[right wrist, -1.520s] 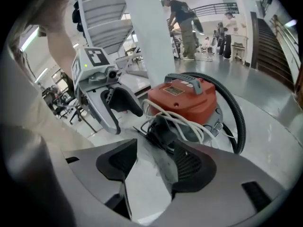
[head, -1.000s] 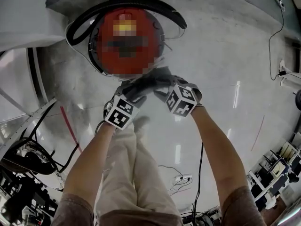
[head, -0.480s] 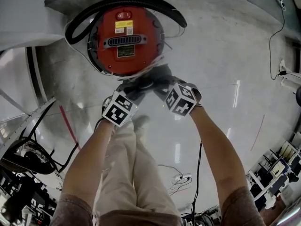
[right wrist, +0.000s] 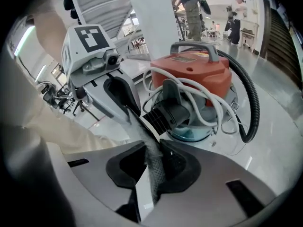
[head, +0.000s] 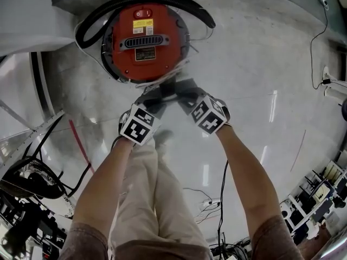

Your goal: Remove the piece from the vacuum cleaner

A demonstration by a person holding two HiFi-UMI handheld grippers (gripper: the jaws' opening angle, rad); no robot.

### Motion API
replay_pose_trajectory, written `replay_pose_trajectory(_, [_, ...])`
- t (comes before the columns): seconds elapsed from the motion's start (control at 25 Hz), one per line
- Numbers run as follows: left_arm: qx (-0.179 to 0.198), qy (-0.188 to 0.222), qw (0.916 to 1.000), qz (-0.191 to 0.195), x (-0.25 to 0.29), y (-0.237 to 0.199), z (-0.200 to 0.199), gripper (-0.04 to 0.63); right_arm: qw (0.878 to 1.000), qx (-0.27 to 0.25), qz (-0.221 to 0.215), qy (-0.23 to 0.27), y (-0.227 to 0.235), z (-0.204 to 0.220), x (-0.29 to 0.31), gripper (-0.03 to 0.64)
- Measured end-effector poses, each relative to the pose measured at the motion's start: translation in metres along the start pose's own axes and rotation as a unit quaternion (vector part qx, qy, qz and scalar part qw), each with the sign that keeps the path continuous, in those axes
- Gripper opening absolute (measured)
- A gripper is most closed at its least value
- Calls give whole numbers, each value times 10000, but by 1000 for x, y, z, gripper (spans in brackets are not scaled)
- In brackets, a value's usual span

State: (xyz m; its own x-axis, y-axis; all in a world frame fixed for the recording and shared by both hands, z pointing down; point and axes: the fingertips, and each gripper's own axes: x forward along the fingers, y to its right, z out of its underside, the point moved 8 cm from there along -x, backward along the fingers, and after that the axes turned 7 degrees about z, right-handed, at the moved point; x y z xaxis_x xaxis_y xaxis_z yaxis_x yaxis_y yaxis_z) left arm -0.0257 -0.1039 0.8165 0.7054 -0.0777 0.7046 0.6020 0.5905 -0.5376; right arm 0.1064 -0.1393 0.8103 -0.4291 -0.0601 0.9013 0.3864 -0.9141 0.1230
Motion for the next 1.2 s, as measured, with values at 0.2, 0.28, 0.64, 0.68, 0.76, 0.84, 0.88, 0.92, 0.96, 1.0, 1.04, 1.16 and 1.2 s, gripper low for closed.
replay_pose_trajectory(0.2, [19,-32,10000,-25,-7,-3,3,78,9999,152,-8,19,-7,-2,2,46])
replay_pose_trajectory(0.28, [42,-49,10000,-48,-7,-2,3,77,9997,259,21,44,-9,0,2,46])
replay_pose_trajectory(0.64, [387,-317,9985,222,-9,20,22,55,9986,534,-46,-13,-41,19,-4,37])
replay_pose_trajectory(0.68, [375,-314,9986,206,-11,22,24,55,9981,610,-47,7,-44,20,-5,37])
replay_pose_trajectory(0.76, [339,-282,9989,182,-16,25,24,57,9977,675,-23,36,-48,19,-11,37])
replay_pose_trajectory(0.84, [336,-259,9989,184,-24,31,20,57,9973,730,27,108,-52,16,-19,37])
replay_pose_trajectory(0.88, [363,-252,9988,187,-29,34,18,57,9968,784,53,162,-54,15,-25,37])
replay_pose_trajectory(0.92, [409,-245,9987,190,-35,38,15,57,9961,848,80,218,-57,13,-32,37])
replay_pose_trajectory(0.96, [467,-233,9984,194,-41,43,11,57,9954,918,108,270,-60,10,-41,37])
replay_pose_trajectory(1.0, [528,-216,9982,205,-48,50,7,57,9944,1000,139,326,-62,8,-52,37])
replay_pose_trajectory(1.04, [590,-197,9978,225,-56,56,1,58,9930,1100,175,395,-65,5,-63,37])
replay_pose_trajectory(1.16, [831,-150,9959,327,-85,80,-17,63,9883,1347,317,645,-77,-6,-103,38])
replay_pose_trajectory(1.2, [924,-142,9950,364,-95,89,-24,63,9870,1385,367,723,-80,-10,-117,38])
